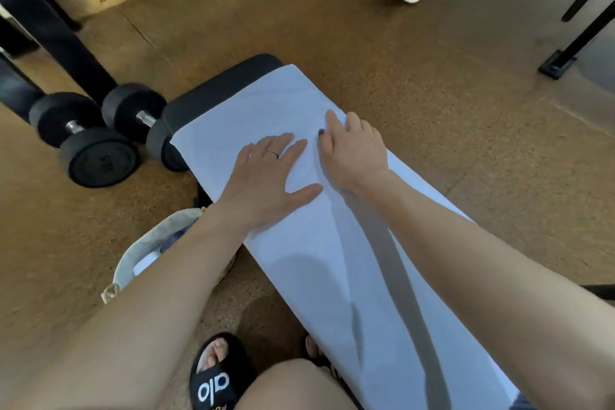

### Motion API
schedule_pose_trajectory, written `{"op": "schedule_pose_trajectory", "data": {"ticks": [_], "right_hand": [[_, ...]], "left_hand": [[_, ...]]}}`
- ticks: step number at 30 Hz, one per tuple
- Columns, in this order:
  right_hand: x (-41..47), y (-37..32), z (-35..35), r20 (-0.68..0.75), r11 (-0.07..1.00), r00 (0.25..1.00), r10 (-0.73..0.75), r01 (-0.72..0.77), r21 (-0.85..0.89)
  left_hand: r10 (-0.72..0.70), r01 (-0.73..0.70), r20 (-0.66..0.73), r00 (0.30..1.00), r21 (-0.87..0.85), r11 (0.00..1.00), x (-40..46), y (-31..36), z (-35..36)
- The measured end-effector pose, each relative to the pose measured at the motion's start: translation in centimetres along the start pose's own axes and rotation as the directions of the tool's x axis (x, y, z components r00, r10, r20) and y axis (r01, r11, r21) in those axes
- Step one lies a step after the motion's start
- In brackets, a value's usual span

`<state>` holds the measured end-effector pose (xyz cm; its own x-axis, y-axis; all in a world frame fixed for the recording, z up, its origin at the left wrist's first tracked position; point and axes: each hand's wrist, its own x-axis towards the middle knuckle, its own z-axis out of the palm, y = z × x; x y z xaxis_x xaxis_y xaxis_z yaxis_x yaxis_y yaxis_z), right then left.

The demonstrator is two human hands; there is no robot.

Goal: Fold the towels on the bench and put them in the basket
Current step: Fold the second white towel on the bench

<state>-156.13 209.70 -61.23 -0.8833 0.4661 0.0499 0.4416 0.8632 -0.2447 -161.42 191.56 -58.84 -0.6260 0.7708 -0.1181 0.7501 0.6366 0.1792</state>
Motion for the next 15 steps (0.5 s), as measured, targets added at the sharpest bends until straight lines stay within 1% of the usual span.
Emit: {"op": "schedule_pose_trajectory", "data": {"ticks": [3, 5, 7, 11, 13, 15], "right_hand": [[2.0, -0.5, 0.2, 0.019, 1.0, 1.0, -0.003, 0.004, -0.012], [3.2, -0.8, 0.6, -0.007, 0.997, 0.998, -0.063, 0.063, -0.033], [4.4, -1.2, 1.1, -0.014, 0.991, 0.991, -0.132, 0.132, -0.008], [7.3, -2.0, 1.4, 0.058, 0.99, 0.99, -0.125, 0.121, 0.065], [8.2, -2.4, 1.6, 0.07, 0.99, 0.988, -0.136, 0.132, 0.054], [8.9, -2.9, 1.7, 0.039, 0.982, 0.981, -0.188, 0.188, 0.009]], "left_hand": [[-0.076, 0.073, -0.081, 0.994, -0.036, 0.997, 1.2, -1.1, -0.3], [-0.142, 0.141, -0.065, 0.988, -0.02, 0.99, 2.2, -2.7, 0.0], [-0.155, 0.155, -0.039, 0.987, 0.015, 0.988, 2.9, -4.5, 0.5], [-0.201, 0.202, -0.06, 0.978, 0.001, 0.979, 4.5, -7.5, -0.1], [-0.223, 0.224, -0.071, 0.972, 0.013, 0.974, 5.1, -8.6, -0.5], [-0.227, 0.232, -0.102, 0.969, 0.037, 0.972, 5.5, -9.2, -0.5]]}}
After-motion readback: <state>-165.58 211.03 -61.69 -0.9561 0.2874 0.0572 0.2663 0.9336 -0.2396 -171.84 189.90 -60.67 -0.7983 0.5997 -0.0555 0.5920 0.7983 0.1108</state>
